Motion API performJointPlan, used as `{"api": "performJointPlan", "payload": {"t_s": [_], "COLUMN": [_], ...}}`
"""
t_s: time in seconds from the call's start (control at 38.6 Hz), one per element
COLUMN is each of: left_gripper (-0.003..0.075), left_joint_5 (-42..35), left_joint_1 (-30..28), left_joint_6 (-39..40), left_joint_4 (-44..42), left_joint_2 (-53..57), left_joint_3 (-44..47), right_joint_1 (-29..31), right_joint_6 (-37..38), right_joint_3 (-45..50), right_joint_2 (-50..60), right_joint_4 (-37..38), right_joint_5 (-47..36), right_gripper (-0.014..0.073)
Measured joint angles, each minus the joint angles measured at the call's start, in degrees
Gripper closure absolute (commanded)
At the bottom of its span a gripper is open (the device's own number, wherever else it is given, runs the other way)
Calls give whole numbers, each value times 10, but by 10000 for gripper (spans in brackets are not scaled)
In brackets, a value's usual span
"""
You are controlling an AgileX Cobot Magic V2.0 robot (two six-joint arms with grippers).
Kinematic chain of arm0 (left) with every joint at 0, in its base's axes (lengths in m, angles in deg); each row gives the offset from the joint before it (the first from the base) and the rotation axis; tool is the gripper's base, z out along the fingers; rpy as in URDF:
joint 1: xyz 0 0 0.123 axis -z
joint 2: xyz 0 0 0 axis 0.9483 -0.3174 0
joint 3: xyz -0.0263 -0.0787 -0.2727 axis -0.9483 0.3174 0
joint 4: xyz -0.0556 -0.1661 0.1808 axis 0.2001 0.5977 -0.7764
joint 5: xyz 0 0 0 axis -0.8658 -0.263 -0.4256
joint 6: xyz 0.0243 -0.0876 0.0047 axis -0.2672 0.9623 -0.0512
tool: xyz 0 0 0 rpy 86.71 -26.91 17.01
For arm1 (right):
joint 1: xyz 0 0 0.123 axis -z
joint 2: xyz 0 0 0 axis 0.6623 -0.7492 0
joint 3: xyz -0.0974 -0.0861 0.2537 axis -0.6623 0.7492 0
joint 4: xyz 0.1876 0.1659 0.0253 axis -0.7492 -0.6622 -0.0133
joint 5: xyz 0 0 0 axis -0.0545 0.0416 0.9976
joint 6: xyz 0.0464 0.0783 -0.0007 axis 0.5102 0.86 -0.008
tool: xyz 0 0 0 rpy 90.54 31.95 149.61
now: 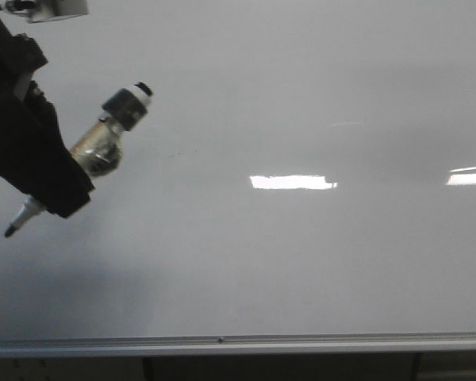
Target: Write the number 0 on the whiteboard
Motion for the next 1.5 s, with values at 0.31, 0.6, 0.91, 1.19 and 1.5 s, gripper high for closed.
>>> {"api": "performJointPlan", "payload": {"t_s": [0.31, 0.6, 0.91, 1.19, 1.5], "left_gripper": [740, 739, 739, 739, 739], "left_joint_5": [189, 192, 192, 192, 197], "left_joint_1": [26, 26, 26, 26, 26], "left_joint_6": [-178, -182, -183, -183, -183], "left_joint_4": [179, 184, 184, 184, 185], "left_joint_2": [1, 1, 1, 1, 4], "left_joint_3": [-14, -14, -14, -14, -14], "right_joint_1": [-40, -60, -161, -216, -216], "right_joint_6": [-313, -395, -402, -402, -404], "right_joint_3": [-75, -134, -216, -225, -225], "right_joint_2": [-162, -303, -438, -492, -497], "right_joint_4": [-357, -453, -462, -463, -457], "right_joint_5": [173, 260, 262, 255, 245], "right_gripper": [50, 50, 53, 123, 615]}}
